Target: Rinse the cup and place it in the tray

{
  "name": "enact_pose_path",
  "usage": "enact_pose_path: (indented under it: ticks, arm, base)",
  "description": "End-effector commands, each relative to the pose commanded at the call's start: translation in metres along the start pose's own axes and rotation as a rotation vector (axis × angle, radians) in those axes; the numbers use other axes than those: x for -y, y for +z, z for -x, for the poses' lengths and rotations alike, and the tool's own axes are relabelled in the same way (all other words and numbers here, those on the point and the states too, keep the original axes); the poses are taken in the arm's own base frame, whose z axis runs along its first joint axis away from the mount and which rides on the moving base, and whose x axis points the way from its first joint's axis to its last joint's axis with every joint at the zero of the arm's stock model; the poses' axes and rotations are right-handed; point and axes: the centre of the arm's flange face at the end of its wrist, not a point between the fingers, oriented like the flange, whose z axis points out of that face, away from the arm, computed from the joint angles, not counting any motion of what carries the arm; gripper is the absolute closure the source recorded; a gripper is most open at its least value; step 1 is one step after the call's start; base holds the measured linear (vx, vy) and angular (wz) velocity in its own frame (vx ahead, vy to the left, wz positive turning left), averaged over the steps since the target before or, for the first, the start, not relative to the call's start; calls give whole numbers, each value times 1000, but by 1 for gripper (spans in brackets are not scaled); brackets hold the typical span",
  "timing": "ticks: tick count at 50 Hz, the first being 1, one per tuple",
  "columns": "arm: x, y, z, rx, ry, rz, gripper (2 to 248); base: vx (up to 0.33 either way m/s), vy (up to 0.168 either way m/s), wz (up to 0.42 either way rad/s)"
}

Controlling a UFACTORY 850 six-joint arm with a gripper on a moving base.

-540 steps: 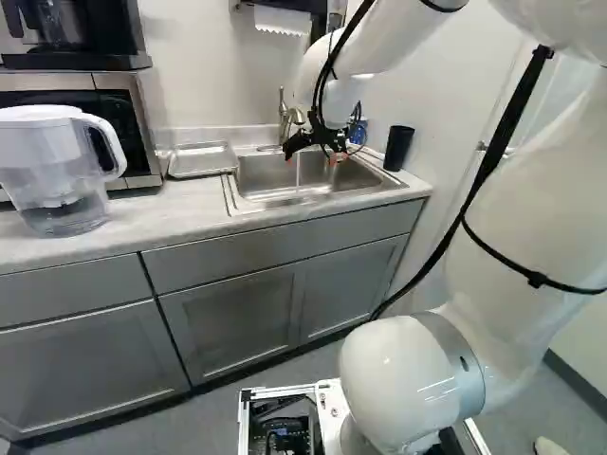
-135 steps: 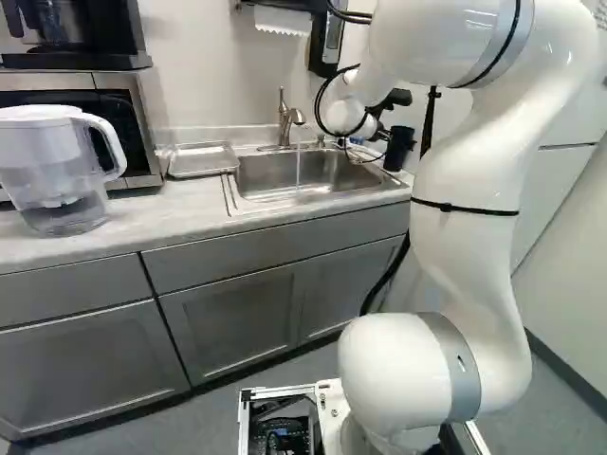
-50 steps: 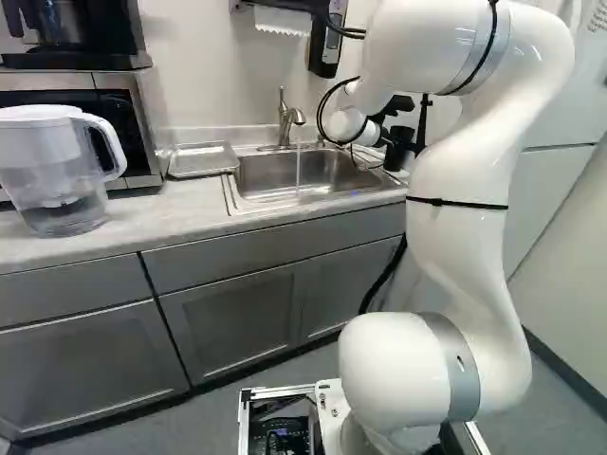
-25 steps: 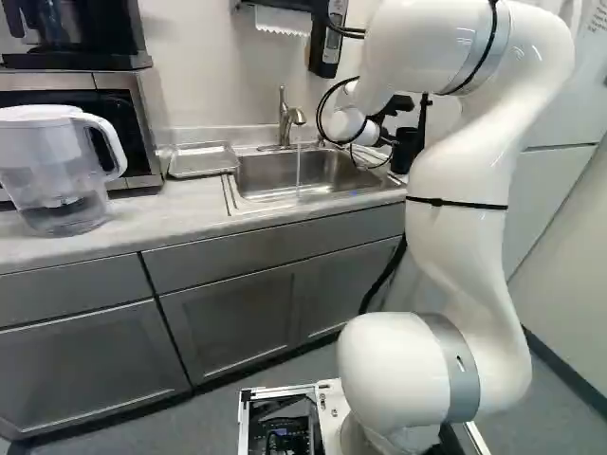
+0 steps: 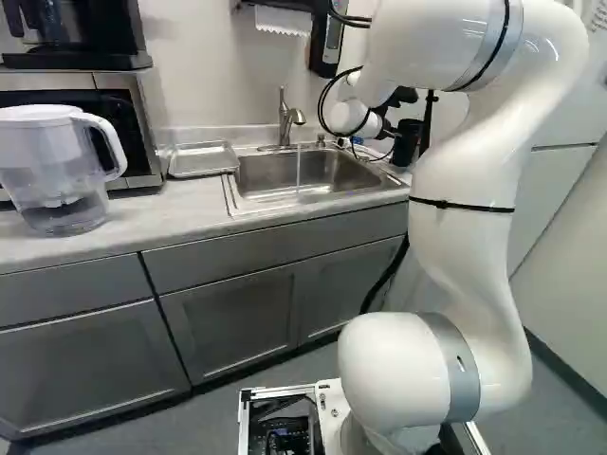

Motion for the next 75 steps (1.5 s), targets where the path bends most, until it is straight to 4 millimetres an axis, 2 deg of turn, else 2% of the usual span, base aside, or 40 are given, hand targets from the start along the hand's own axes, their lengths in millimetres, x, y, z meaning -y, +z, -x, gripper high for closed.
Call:
enact_pose_path:
  ticks: [11,49,64,75]
  arm:
    - [2,-11,-11,10,18,-40,124]
    - [14,-68,-45,26,53,-218,124]
    - [21,-75,-62,7,41,-308,124]
    - [27,-77,-62,-1,-2,-379,124]
  base:
    - [0,0,0]
    - [0,0,0]
    - [0,0,0]
    - [0,0,0]
